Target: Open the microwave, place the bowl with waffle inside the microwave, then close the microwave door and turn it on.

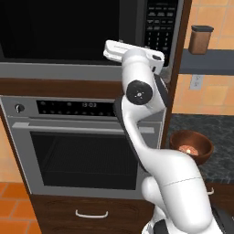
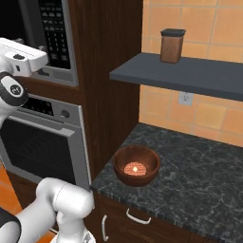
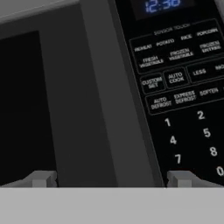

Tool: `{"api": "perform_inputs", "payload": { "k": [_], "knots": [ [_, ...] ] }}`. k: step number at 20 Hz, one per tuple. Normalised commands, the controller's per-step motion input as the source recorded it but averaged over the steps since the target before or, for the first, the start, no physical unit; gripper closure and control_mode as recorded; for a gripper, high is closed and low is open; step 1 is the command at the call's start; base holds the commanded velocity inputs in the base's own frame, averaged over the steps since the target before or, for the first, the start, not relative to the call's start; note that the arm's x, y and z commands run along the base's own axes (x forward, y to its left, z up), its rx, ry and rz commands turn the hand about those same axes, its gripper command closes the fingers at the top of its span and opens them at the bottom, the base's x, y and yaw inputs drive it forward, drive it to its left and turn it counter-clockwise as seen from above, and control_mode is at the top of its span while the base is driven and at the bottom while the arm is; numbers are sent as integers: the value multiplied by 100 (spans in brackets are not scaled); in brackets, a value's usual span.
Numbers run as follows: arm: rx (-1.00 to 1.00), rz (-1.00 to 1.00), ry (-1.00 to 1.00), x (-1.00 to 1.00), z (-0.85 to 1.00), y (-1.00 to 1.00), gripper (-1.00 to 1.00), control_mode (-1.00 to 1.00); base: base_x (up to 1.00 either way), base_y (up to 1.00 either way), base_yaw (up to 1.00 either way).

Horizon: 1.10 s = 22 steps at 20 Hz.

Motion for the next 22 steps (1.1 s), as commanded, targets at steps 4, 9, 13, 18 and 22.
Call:
{"api": "perform_inputs", "payload": {
  "k": [4,9,13,18,22],
  "knots": [
    [0,6,0,38,-1,0,-100,-100,0,0,0],
    [0,11,0,9,-6,20,100,-100,0,0,0],
    [-6,7,1,-25,-6,56,100,-100,0,0,0],
    [-9,7,3,-81,-9,97,100,-100,0,0,0],
    [-5,6,6,-100,-13,100,100,-100,0,0,0]
  ]
}}
